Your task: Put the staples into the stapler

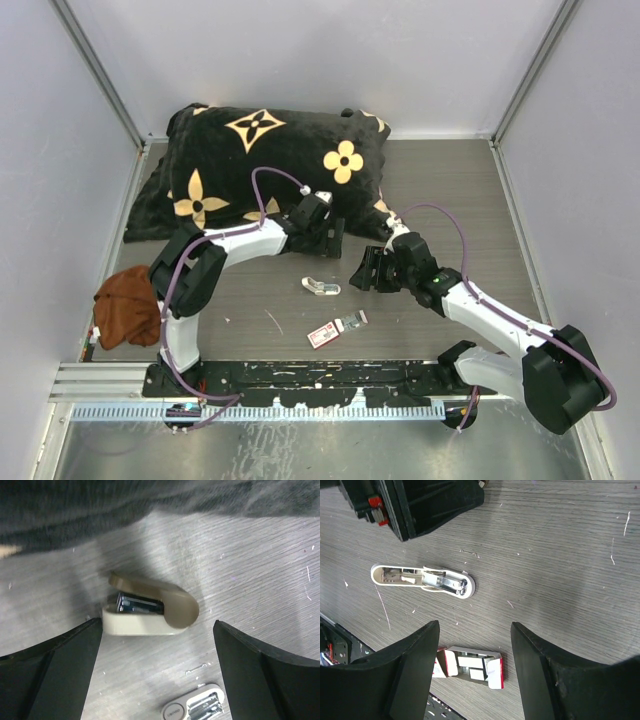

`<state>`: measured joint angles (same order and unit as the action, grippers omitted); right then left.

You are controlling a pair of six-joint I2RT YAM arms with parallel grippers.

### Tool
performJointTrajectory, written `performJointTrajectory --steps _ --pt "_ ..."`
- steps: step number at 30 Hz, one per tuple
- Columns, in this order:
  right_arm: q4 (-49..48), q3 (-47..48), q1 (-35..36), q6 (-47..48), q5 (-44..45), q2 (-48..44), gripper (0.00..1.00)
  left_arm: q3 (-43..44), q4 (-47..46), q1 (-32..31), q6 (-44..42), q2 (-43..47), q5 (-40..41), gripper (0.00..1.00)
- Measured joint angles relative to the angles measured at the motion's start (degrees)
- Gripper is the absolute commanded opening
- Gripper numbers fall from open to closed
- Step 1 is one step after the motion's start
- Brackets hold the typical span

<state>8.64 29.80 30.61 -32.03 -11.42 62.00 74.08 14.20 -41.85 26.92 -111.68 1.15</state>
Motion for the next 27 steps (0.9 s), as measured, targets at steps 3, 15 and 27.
performJointTrajectory --steps 3,15,27 --pt "0.0 0.0 0.0 0.0 0.2 0.0 0.65 -2.3 0.3 -0.9 5.4 1.8 2.4 0.95" --pt "0.5 0.0 0.0 0.0 1.1 -2.0 0.65 -3.0 -2.6 -1.2 15.6 1.7 2.1 0.94" --pt "3.3 0.0 0.0 0.2 3.5 -4.7 0.65 10.5 3.5 -3.1 5.9 -7.5 7.8 0.76"
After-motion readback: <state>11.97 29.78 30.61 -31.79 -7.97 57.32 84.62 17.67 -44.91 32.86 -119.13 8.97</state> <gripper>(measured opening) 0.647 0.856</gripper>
